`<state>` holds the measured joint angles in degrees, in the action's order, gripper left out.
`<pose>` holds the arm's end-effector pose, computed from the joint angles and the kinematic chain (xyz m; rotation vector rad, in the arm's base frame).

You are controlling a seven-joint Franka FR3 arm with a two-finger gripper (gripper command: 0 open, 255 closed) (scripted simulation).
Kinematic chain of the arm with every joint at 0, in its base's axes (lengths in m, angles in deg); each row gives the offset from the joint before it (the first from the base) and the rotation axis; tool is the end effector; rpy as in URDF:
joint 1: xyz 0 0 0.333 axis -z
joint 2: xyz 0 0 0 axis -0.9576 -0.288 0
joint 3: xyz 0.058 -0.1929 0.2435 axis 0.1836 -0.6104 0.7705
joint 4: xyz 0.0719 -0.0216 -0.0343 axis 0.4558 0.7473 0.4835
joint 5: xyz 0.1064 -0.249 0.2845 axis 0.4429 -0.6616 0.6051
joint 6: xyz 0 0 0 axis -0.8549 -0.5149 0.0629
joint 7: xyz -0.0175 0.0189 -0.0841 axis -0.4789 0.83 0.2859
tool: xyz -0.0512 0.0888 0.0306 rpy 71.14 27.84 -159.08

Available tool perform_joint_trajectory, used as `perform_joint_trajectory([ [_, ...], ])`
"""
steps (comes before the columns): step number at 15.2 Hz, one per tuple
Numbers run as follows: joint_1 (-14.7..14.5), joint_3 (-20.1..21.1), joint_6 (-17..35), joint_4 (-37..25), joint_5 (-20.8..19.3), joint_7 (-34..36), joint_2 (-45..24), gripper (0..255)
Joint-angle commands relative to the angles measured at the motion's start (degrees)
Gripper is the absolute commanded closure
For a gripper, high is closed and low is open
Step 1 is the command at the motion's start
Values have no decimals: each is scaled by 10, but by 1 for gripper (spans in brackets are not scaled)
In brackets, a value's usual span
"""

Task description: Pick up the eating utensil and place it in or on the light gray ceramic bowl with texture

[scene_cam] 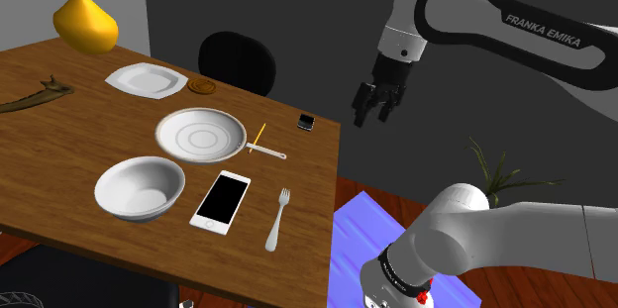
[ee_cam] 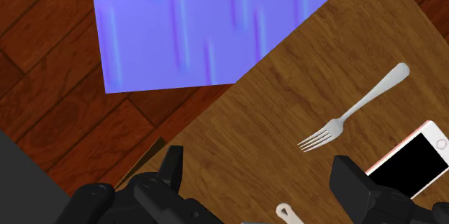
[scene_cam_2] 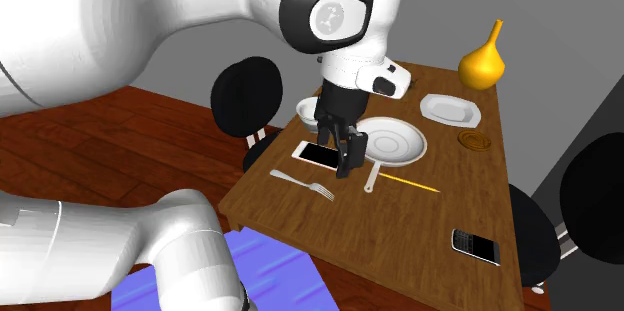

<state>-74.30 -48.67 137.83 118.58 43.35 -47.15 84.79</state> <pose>0.2929 0.0126 0.5703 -3.1227 0.2288 0.2059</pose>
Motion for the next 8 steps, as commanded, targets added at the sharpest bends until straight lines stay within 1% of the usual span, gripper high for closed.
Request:
perform_joint_trajectory([
  [1, 0, 0, 0, 0, 0, 0, 0, 0],
  [8, 7, 80, 93, 114, 86, 159, 29, 0],
])
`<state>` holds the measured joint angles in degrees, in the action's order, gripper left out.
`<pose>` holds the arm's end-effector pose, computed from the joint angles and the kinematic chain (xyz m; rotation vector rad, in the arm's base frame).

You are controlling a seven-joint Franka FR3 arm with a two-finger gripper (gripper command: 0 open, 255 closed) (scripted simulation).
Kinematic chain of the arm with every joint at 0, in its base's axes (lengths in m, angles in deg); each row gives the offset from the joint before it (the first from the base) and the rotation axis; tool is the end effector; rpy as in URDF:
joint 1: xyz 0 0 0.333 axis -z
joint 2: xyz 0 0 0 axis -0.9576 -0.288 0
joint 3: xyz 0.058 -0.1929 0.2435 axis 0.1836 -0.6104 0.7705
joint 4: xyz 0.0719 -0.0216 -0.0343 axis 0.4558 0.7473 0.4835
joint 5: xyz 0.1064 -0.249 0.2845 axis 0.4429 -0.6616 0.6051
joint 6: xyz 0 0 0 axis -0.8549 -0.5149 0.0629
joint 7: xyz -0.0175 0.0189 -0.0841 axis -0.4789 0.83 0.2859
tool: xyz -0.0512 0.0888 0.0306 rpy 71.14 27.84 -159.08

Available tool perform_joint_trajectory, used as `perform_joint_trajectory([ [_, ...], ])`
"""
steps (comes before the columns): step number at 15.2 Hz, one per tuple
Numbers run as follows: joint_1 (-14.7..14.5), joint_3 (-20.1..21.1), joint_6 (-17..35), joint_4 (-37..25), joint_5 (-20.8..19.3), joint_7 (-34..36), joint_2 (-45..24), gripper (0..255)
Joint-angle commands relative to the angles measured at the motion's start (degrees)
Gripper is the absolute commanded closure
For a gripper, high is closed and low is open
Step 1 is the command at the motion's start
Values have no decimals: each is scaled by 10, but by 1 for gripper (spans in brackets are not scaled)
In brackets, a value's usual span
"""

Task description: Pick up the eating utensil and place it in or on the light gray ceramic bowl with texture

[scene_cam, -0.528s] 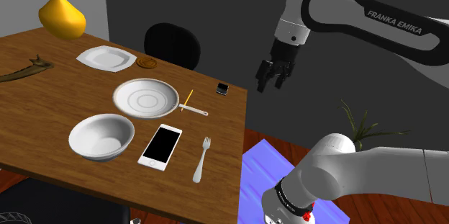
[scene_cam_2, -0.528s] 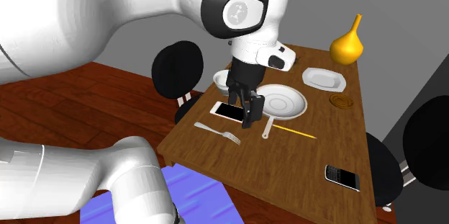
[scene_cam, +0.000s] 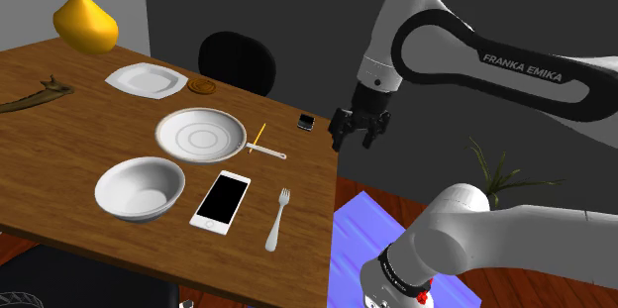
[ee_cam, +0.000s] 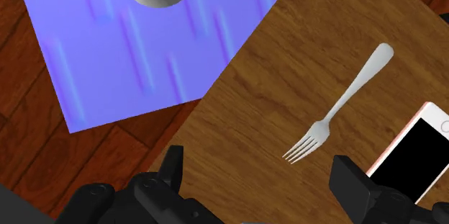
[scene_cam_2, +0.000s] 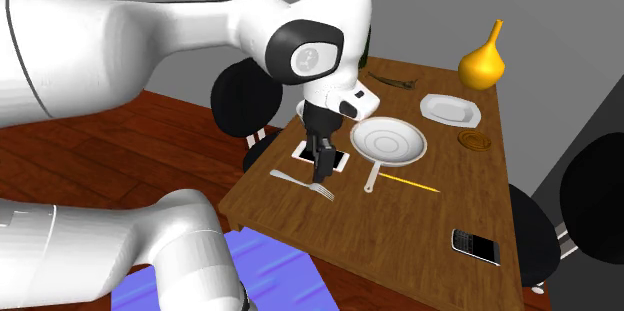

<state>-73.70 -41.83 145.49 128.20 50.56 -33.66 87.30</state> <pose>0.2846 0.0609 0.5127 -3.0707 0.5143 0.2079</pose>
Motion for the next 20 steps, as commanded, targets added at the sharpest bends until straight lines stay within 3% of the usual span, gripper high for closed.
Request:
perform_joint_trajectory([
  [1, 0, 25, 32, 31, 27, 46, 4, 0],
  [8, -6, 125, 161, 97, 125, 199, -38, 0],
  [15, 1, 236, 324, 110, 207, 346, -160, 0],
  [20, 2, 260, 382, 122, 221, 358, -201, 0],
])
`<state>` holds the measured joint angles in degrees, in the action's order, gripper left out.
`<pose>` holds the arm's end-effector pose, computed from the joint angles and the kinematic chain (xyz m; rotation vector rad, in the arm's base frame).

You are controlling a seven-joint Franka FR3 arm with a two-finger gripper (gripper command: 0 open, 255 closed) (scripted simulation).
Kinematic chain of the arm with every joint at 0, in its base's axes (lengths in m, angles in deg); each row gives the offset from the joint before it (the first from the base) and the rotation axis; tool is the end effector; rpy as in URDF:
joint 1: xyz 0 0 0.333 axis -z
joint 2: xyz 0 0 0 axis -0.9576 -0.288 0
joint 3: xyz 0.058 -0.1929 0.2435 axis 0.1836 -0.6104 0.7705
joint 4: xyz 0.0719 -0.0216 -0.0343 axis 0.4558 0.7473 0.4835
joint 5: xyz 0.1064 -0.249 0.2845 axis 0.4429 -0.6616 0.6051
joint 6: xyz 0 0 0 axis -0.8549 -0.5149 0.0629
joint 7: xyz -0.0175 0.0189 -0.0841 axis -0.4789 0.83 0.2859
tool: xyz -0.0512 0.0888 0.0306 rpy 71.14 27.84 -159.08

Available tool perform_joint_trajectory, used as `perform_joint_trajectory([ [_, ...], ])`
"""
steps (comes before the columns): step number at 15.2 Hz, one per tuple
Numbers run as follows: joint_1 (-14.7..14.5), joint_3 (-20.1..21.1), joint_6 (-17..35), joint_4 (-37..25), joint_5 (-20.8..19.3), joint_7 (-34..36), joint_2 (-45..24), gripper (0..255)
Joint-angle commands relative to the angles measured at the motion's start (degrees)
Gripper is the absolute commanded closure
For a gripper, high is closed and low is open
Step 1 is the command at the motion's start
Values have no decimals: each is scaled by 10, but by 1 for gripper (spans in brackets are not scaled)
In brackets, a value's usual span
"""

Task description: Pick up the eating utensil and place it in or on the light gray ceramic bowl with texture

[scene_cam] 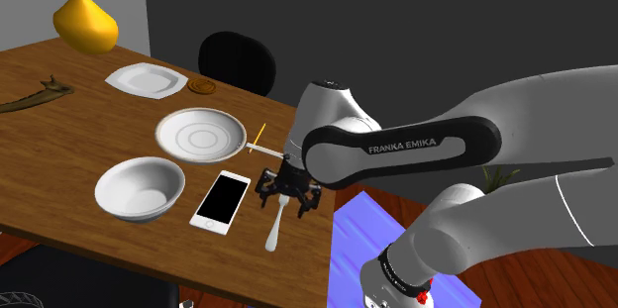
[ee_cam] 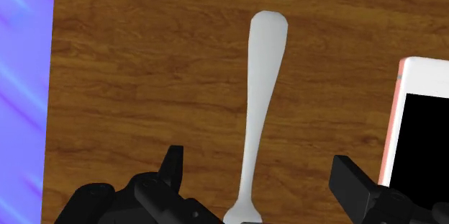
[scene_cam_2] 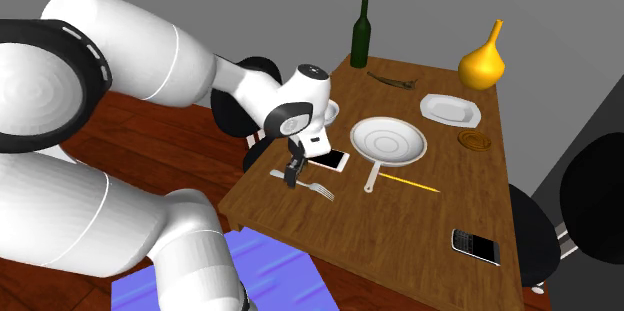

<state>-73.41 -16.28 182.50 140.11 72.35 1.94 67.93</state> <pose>0.3044 0.1932 0.3335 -2.7829 1.2826 0.1968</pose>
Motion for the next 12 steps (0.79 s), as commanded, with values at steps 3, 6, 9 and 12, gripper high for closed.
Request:
perform_joint_trajectory([
  [3, -1, 16, 44, 12, 10, 1, -31, 0],
  [6, -1, 18, 51, 14, 11, 1, -36, 0],
  [9, -1, 18, 51, 14, 11, 1, -36, 0],
  [12, -1, 18, 51, 14, 11, 1, -36, 255],
])
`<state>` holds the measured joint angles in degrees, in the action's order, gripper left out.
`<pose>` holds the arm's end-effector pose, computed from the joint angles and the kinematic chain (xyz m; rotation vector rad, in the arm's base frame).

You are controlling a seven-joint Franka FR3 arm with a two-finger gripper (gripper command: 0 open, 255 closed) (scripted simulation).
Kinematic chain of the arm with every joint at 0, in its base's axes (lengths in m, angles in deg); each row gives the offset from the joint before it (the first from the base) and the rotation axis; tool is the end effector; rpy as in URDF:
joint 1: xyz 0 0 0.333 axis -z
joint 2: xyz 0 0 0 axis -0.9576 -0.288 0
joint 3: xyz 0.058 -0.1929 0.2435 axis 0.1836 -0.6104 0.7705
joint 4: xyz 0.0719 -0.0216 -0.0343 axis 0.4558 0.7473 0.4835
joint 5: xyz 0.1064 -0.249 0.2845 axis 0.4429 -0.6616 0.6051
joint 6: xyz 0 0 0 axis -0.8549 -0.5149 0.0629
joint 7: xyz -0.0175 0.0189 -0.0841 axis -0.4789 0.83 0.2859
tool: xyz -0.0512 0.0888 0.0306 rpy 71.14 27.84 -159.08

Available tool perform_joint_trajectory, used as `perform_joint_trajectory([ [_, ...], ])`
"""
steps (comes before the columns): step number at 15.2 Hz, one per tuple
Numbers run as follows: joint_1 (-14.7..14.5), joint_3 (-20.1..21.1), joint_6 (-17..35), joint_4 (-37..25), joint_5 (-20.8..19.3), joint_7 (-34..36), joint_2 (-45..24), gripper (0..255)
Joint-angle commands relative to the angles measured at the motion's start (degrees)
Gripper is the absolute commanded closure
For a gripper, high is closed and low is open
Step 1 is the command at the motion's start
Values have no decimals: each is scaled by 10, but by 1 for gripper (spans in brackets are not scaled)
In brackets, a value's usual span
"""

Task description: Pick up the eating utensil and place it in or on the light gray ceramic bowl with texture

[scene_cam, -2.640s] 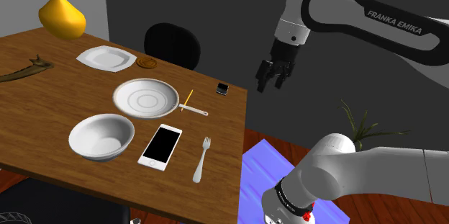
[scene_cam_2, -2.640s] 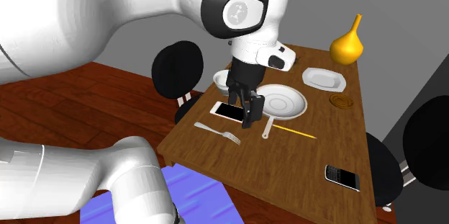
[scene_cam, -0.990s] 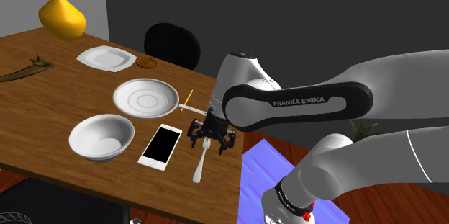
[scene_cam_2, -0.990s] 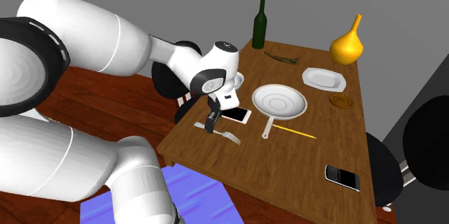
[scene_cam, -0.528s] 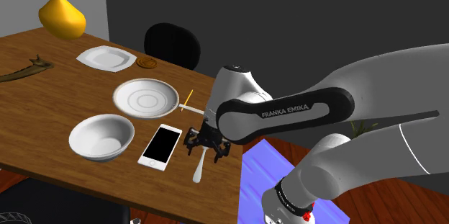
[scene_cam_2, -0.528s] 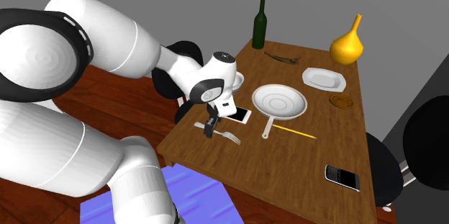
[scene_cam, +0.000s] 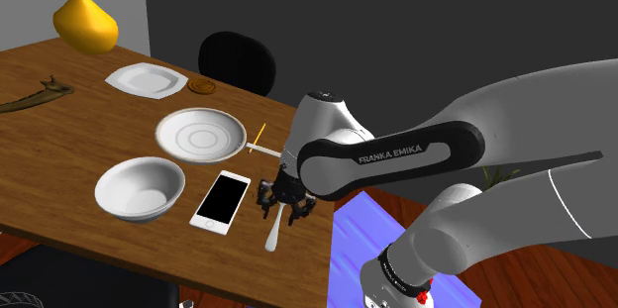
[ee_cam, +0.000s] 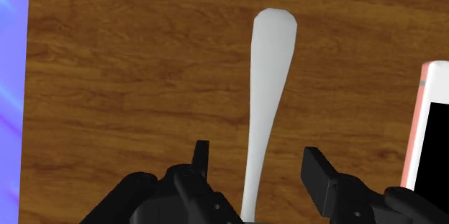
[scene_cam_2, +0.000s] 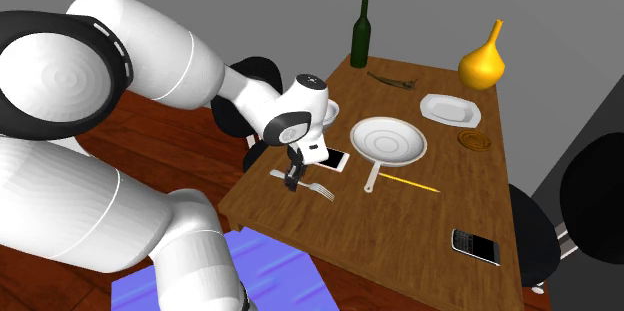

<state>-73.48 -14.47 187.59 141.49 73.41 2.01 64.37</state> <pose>0.3023 0.1968 0.3095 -2.7809 1.2853 0.1955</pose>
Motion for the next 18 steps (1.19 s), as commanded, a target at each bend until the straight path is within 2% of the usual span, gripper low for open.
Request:
perform_joint_trajectory([
  [1, 0, 0, 0, 0, 0, 0, 0, 255],
  [9, 0, 0, 0, 0, 0, 0, 0, 255],
  [18, -4, -28, -96, -30, -16, 10, 67, 255],
])
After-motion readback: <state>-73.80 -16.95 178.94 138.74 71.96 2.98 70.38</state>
